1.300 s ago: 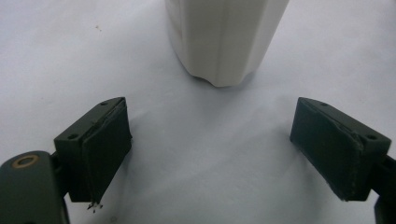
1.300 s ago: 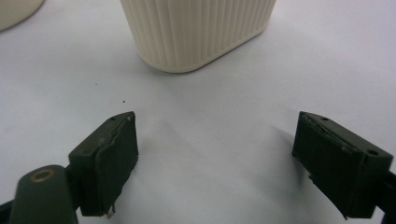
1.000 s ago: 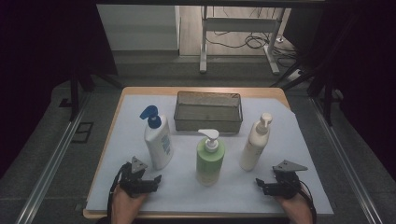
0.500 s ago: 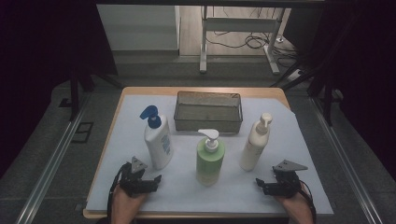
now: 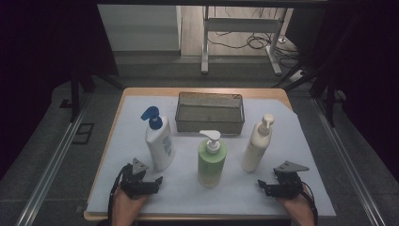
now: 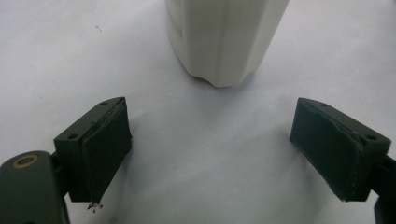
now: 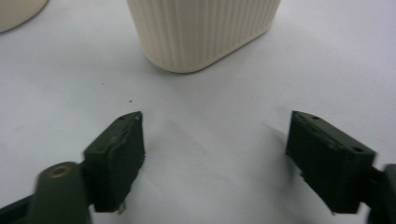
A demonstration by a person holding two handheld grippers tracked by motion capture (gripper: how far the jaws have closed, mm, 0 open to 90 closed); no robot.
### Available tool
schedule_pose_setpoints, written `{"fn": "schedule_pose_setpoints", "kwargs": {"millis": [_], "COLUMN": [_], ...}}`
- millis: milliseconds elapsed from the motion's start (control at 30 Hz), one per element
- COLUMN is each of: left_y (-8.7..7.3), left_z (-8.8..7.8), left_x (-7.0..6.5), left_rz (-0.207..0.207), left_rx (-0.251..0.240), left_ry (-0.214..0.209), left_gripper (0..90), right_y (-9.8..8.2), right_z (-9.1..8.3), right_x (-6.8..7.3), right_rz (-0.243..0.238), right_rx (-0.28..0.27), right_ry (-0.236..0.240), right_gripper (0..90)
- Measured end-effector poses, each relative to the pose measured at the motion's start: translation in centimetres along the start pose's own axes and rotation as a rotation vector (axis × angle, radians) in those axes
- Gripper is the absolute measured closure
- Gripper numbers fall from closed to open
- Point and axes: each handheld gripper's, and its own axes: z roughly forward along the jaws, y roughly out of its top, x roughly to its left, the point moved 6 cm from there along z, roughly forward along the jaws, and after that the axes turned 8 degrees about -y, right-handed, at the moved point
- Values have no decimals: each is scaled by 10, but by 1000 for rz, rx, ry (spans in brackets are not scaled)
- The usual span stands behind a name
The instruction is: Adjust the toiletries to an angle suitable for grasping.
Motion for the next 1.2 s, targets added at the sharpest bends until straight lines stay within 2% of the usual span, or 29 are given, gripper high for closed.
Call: {"fn": "schedule_pose_setpoints", "kwargs": {"millis": [300, 367, 433, 533, 667, 733, 800, 867, 900, 1033, 1200], "left_y": [0, 0, 0, 0, 0, 0, 0, 0, 0, 0, 0], "left_z": [0, 0, 0, 0, 0, 0, 0, 0, 0, 0, 0], "left_x": [0, 0, 0, 0, 0, 0, 0, 0, 0, 0, 0], "left_rz": [0, 0, 0, 0, 0, 0, 0, 0, 0, 0, 0], "left_rx": [0, 0, 0, 0, 0, 0, -1, -1, -1, -1, -1], "left_ry": [0, 0, 0, 0, 0, 0, 0, 0, 0, 0, 0], "left_gripper": [120, 120, 120, 120, 120, 120, 120, 120, 120, 120, 120], "right_y": [5, 6, 7, 11, 15, 16, 19, 20, 22, 27, 32], "right_z": [-6, -10, -10, -15, -18, -18, -18, -17, -17, -19, -17], "right_x": [7, 10, 10, 13, 17, 18, 21, 21, 23, 25, 30], "right_rz": [9, 6, 4, 0, 5, 8, 13, 14, 8, 16, 33], "right_rx": [-14, -25, -29, -51, -81, -84, -92, -96, -109, -130, -136], "right_ry": [29, 48, 53, 67, 112, 116, 124, 123, 120, 120, 134], "right_gripper": [306, 396, 421, 543, 657, 686, 767, 782, 835, 890, 898]}}
